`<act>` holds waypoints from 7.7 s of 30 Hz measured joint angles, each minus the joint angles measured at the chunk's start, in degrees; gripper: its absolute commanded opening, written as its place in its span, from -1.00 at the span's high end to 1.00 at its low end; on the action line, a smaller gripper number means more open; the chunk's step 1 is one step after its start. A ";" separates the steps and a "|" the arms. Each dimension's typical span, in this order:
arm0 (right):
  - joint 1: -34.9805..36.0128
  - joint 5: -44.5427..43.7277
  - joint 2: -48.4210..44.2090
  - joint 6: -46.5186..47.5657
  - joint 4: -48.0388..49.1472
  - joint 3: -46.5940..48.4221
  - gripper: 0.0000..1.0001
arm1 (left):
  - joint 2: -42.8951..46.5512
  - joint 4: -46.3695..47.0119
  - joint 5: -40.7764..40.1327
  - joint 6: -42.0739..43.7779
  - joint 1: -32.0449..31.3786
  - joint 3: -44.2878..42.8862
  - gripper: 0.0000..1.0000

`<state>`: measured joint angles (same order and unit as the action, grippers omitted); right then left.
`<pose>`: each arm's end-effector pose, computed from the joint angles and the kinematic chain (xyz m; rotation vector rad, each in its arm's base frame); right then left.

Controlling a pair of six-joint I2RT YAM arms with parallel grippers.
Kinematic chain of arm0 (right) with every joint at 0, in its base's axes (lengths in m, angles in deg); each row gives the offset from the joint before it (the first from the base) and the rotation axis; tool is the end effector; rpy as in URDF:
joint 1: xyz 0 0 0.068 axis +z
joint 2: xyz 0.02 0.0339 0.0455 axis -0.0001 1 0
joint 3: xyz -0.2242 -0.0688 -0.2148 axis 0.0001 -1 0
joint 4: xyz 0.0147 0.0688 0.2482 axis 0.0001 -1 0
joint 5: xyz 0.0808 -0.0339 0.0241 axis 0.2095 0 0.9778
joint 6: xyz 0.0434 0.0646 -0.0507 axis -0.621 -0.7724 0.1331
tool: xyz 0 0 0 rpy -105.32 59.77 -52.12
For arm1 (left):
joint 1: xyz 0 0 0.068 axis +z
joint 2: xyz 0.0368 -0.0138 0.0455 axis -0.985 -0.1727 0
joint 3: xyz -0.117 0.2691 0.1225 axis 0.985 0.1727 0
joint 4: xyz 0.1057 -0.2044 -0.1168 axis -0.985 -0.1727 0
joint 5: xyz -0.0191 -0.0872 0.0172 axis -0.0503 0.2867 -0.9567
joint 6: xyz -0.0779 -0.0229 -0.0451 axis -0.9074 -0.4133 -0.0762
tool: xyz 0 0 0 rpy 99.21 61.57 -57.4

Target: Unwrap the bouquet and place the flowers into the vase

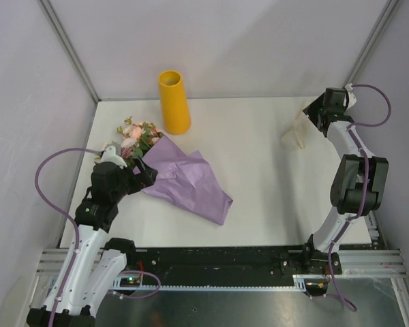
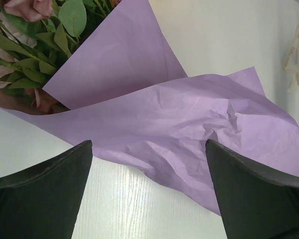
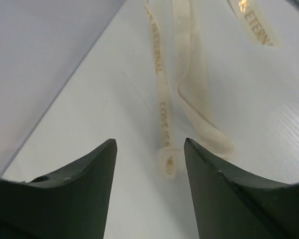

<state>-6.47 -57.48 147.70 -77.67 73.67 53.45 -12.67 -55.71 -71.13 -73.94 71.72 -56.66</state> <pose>0.4691 -0.0632 0.2971 0.8920 1.9488 0.2030 0.1434 -0.0265 0.2886 -0.3459 2.0750 -0.4683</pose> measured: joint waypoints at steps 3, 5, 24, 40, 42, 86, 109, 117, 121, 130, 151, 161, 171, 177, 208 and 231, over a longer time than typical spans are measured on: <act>-0.22 1.99 -1.49 0.61 -2.58 -1.31 -0.42 | 0.17 -0.02 -0.63 0.00 0.00 0.00 -0.99; -0.26 3.80 -3.67 1.68 -4.11 -3.13 -0.45 | 0.55 0.00 -1.01 0.00 0.00 0.02 -0.98; 24.65 37.33 -24.74 10.62 9.35 -34.93 -0.50 | 4.57 -0.37 1.20 -5.16 -0.15 2.75 -0.87; 35.26 38.53 -11.61 8.17 20.41 -34.91 -0.65 | 5.44 -1.66 0.42 -10.99 -0.15 3.37 -0.74; 35.28 39.19 -10.32 8.35 20.39 -34.86 -0.64 | 5.14 -1.86 -0.11 -12.98 -0.15 4.61 -0.72; 30.25 42.03 1.55 3.28 31.12 -33.29 1.00 | -28.00 13.00 -8.17 -23.19 -0.17 8.31 -0.63; 26.47 40.81 -7.06 3.26 22.51 -30.01 0.04 | -14.32 13.33 -3.08 -13.97 -0.90 -0.57 -0.76; 27.63 40.22 -13.75 7.06 15.23 -28.94 0.01 | -4.66 8.20 1.46 -4.35 -0.90 -1.27 -0.81; 30.53 39.26 -16.24 9.25 10.29 -28.44 0.01 | -0.42 5.55 1.01 0.39 -0.92 -1.20 -0.82; 38.97 35.23 -21.86 12.52 2.73 -28.28 0.03 | 7.82 1.97 0.52 4.02 -0.92 -1.18 -0.86; 66.36 15.19 -22.86 10.32 6.19 -40.74 0.11 | -4.98 -6.12 2.08 -3.32 -0.90 -3.17 -0.93; 73.64 0.31 -17.90 7.34 7.63 -41.83 0.09 | -4.11 -6.75 -5.86 -13.42 -0.90 1.07 -0.82; 71.60 -9.79 -28.48 15.76 15.21 -41.86 -0.33 | -7.28 -7.23 -9.38 -16.41 -0.63 2.01 -0.87; 68.22 -12.46 -28.44 25.97 20.06 -40.22 -0.63 | -6.99 -7.34 -9.75 -11.50 -0.57 -0.28 -0.88; 61.72 -28.59 0.59 45.46 23.65 -16.11 0.06 | 1.22 -7.19 -13.03 -4.42 -0.52 -0.66 -0.94; 42.66 -21.66 8.70 25.03 9.57 -6.19 -0.04 | 1.44 -7.19 -14.29 -4.44 -0.55 -0.42 -0.94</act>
<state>36.20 -79.14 156.40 -52.64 83.24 47.27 -11.23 -62.90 -85.42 -78.37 71.17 -57.07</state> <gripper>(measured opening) 0.491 0.971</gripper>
